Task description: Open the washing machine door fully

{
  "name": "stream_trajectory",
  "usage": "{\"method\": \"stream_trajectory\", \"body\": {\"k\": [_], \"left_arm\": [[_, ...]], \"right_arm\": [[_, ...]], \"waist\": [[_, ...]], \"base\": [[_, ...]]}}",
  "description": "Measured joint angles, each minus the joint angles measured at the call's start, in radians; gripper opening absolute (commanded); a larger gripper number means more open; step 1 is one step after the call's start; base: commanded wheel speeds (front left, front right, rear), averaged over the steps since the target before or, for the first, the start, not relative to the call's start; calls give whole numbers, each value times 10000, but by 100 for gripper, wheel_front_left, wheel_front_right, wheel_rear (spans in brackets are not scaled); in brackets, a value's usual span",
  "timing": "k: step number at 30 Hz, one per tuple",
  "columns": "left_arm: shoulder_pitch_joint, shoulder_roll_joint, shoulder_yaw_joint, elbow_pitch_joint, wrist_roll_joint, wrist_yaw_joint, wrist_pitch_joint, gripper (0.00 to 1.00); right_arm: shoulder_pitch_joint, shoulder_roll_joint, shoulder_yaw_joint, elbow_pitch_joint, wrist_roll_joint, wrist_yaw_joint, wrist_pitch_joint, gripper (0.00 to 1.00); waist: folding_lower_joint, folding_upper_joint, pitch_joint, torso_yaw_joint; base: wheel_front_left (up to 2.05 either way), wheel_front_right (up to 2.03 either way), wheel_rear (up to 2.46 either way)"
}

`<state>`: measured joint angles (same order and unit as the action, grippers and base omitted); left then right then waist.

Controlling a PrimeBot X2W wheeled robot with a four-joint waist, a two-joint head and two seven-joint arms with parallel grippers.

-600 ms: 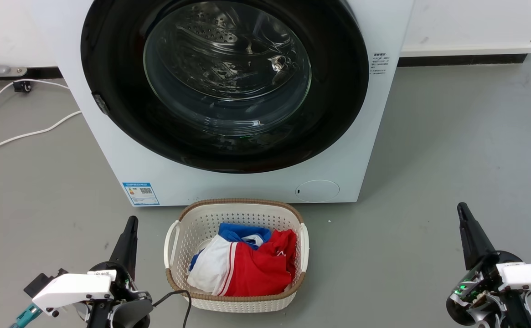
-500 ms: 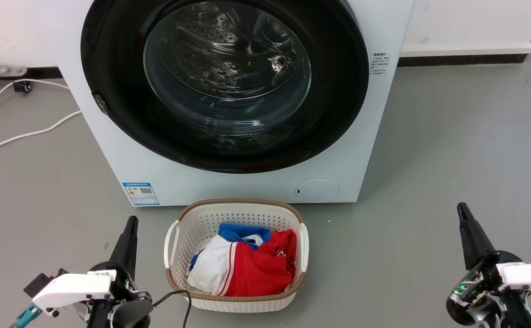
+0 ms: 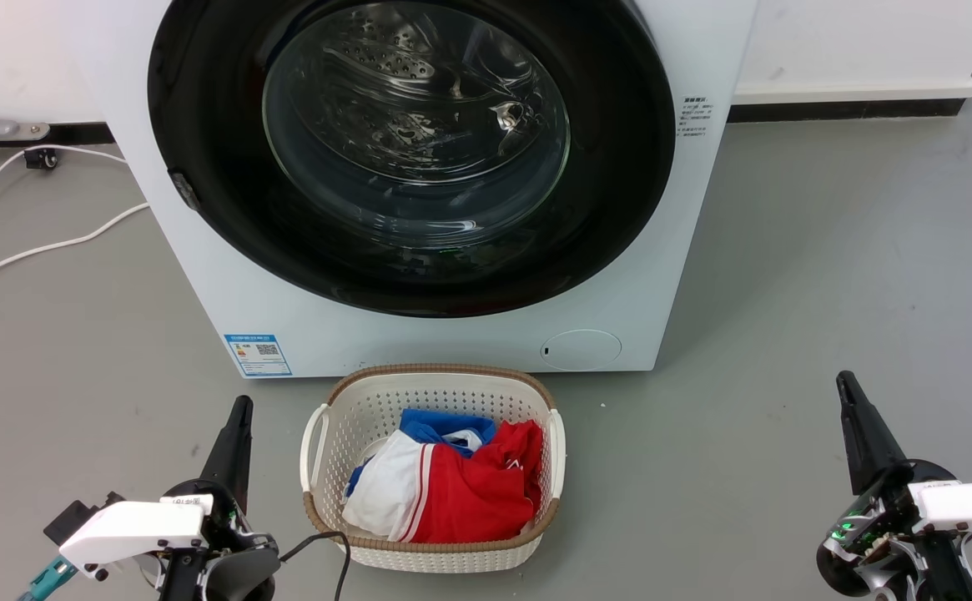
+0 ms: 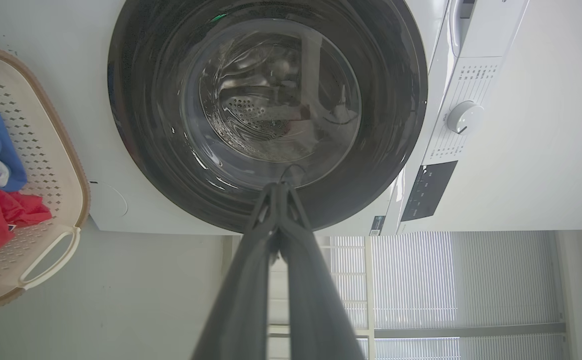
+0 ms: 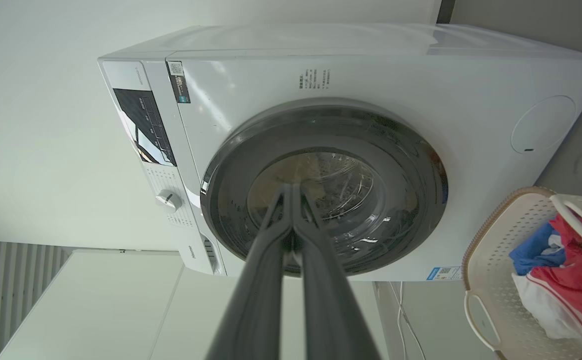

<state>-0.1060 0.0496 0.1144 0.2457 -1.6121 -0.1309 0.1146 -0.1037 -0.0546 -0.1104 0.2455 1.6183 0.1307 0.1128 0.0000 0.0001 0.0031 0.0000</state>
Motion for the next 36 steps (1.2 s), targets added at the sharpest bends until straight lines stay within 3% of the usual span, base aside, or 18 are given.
{"method": "stream_trajectory", "body": {"k": [17,18,28,36], "left_arm": [[0,2,-2,0,0,0,0,0],[0,0,2,0,0,0,-2,100],[453,-54,-69,104,134,4,-305,100],[478,-50,65,-339,1745,257,-671,100]], "right_arm": [[0,8,-8,0,-2,0,8,0],[0,8,-8,2,-2,0,10,100],[481,59,0,311,-190,-17,-265,100],[619,63,-123,-98,-1799,-17,-654,100]], "waist": [[0,0,0,0],[0,0,0,0],[0,0,7,5],[0,0,25,22]], "base": [[0,0,0],[0,0,0],[0,0,0],[0,0,0]]}}
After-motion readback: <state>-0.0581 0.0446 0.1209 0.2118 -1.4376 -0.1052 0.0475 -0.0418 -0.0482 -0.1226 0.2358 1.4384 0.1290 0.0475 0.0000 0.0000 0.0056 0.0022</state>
